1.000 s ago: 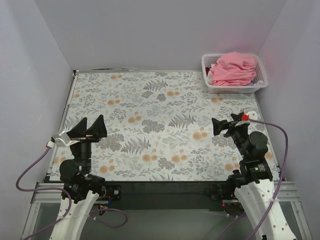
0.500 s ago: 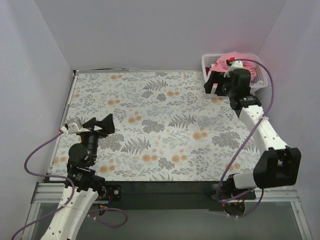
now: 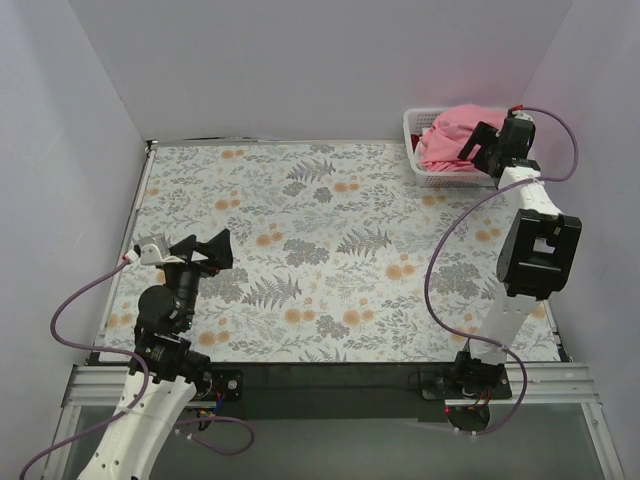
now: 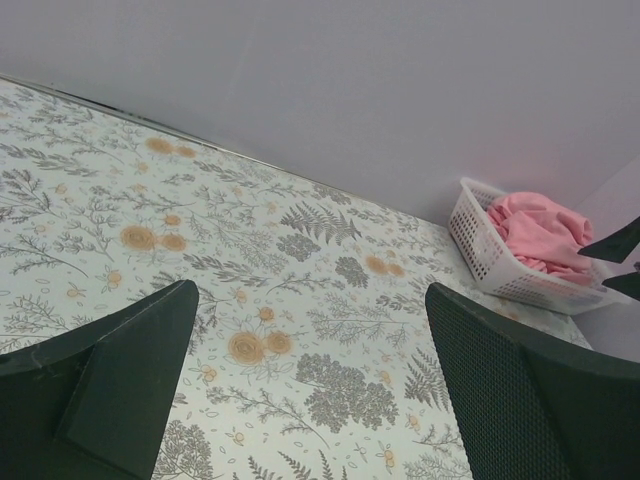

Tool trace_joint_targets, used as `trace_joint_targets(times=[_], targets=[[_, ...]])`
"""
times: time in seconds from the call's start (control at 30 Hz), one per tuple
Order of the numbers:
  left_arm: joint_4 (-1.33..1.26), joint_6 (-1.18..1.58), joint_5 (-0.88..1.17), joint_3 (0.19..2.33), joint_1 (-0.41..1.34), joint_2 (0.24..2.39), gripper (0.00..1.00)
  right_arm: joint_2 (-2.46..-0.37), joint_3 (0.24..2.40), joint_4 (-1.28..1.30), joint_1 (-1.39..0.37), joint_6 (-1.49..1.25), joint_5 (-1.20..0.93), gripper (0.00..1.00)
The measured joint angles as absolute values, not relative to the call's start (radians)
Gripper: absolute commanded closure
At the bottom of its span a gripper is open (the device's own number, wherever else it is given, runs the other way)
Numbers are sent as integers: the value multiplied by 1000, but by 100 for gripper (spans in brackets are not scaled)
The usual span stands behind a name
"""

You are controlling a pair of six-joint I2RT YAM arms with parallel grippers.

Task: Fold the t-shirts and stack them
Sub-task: Grab the tshirt from the pile

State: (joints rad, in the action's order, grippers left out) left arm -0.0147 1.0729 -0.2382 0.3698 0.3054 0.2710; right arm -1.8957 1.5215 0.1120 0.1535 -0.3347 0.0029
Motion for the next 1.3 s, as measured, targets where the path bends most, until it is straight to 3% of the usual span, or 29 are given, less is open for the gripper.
trace_joint_targets(times=[0.23, 0.27, 0.33, 0.43, 0.47, 0.53, 0.57, 0.6, 0.77, 0.83, 0.87, 1.0, 1.13, 1.23, 1.3], targets=[[-14, 1066, -230, 370, 310, 299, 4, -2096, 1736, 65, 164, -346, -31, 19], [-14, 1066, -228, 370, 310, 303, 4, -2113, 1755, 63, 164, -344, -35, 27], [-14, 1064, -226, 370, 310, 310, 5, -2137, 1785, 58, 164, -337, -46, 34], [-13, 1062, -224, 370, 313, 314, 5, -2155, 1812, 56, 163, -330, -66, 53], [-14, 1062, -224, 370, 315, 313, 6, -2156, 1816, 55, 163, -328, -73, 66], [-14, 1062, -223, 370, 317, 313, 6, -2156, 1822, 51, 164, -316, -88, 83], [-14, 1062, -223, 370, 318, 313, 6, -2156, 1823, 48, 164, -313, -95, 97], [-14, 1061, -222, 370, 318, 313, 6, -2156, 1823, 48, 164, -307, -104, 99], [-14, 1058, -220, 371, 320, 313, 7, -2154, 1821, 49, 164, -294, -139, 99], [-13, 1055, -220, 371, 321, 311, 7, -2147, 1811, 49, 163, -288, -134, 83], [-13, 1055, -220, 371, 323, 310, 7, -2138, 1798, 46, 163, -289, -128, 65], [-12, 1054, -220, 371, 325, 304, 7, -2104, 1748, 45, 163, -298, -73, 40], [-10, 1052, -220, 371, 325, 303, 7, -2096, 1710, 33, 163, -314, -22, 34], [-4, 1051, -220, 373, 325, 305, 7, -2102, 1702, 30, 163, -322, -12, 34], [0, 1051, -220, 374, 325, 310, 7, -2110, 1703, 20, 163, -324, -15, 39]])
